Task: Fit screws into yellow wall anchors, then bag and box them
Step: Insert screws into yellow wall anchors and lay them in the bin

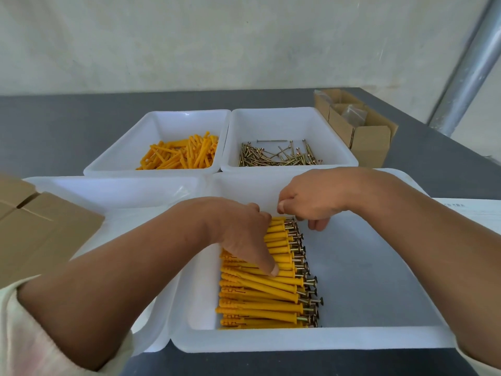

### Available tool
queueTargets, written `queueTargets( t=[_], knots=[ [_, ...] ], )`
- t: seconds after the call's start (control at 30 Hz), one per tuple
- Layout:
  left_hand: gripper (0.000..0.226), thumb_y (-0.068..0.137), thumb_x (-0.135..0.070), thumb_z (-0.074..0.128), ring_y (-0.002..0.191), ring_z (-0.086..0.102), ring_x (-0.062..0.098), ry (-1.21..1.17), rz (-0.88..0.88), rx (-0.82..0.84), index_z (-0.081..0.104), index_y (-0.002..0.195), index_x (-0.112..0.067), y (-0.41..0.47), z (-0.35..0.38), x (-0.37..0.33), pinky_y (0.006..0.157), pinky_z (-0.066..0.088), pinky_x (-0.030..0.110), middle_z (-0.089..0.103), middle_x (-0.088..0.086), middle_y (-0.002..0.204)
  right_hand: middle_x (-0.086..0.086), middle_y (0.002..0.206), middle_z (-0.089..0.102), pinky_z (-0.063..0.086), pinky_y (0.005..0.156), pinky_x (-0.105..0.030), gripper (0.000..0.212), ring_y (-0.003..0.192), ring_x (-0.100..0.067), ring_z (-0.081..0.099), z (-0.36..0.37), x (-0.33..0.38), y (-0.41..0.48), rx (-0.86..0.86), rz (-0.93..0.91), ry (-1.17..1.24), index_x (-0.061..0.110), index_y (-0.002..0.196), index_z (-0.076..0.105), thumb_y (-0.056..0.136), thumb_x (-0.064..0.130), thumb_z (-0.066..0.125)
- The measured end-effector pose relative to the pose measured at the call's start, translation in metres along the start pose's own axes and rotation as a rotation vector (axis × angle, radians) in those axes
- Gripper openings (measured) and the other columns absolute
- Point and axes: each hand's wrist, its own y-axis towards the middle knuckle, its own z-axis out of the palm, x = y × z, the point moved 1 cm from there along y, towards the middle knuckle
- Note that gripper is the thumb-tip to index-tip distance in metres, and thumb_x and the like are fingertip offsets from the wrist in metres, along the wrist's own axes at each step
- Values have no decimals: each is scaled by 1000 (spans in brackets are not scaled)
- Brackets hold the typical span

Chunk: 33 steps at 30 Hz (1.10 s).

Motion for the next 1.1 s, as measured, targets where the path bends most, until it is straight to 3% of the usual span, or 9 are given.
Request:
queueTargets(
  t=[0.07,0.17,0.27,0.4,0.6,0.7,0.8,0.97,1.1],
  knots=[
    [86,81,-66,62,121,48,22,-24,16,0,28,148,-24,0,-2,1,99,44,38,41,1,138,-5,97,73,58,75,-29,29,88,-20,72,1,-3,2,31,41,-55,10,120,65,99,18,47],
    [84,81,-66,62,120,49,22,-30,24,-8,31,146,-23,0,-3,2,100,44,38,44,1,137,-6,114,72,49,67,-15,36,99,-15,69,4,-5,3,138,126,-63,5,132,58,97,7,49],
    [84,81,-66,63,120,50,22,-28,23,-6,33,146,-22,1,-2,1,100,45,38,45,2,136,-5,107,73,54,74,-21,32,94,-16,70,9,-6,6,124,92,-38,6,126,63,95,9,52],
    [83,81,-64,63,120,50,22,-28,34,-3,33,146,-21,2,-2,1,100,45,37,46,3,137,-4,88,72,58,67,-29,25,76,-19,71,14,0,7,29,21,-32,9,111,70,90,12,57],
    [92,78,-59,71,121,48,21,24,33,-104,26,150,-26,-6,-7,4,98,47,39,40,0,138,-6,111,71,55,72,-23,35,95,-17,71,6,1,2,149,58,-67,7,129,59,96,6,49],
    [69,76,-56,73,98,51,13,37,61,-229,45,131,-25,-17,-15,6,74,44,28,50,-4,116,-5,103,72,58,68,-23,31,81,-14,73,-1,0,-1,97,47,-67,11,125,60,100,12,42],
    [38,80,-52,71,75,48,5,96,147,-128,57,101,-24,-21,-14,-1,58,34,22,55,-9,86,-2,88,72,58,64,-25,24,67,-15,73,-4,2,-4,40,20,-98,16,112,61,102,29,43],
    [35,83,-52,68,65,44,6,248,150,-30,64,98,-21,-19,-3,-9,53,27,19,52,-10,75,1,80,70,55,58,-22,18,60,-10,72,-1,6,-7,32,-24,-53,31,98,52,98,49,48],
    [32,83,-49,69,65,49,7,276,180,-56,67,94,-19,-16,2,-10,54,30,20,56,-9,72,-1,92,67,57,58,-20,19,68,-11,72,5,8,-2,76,-58,-8,38,112,53,97,48,52]
  ],
)
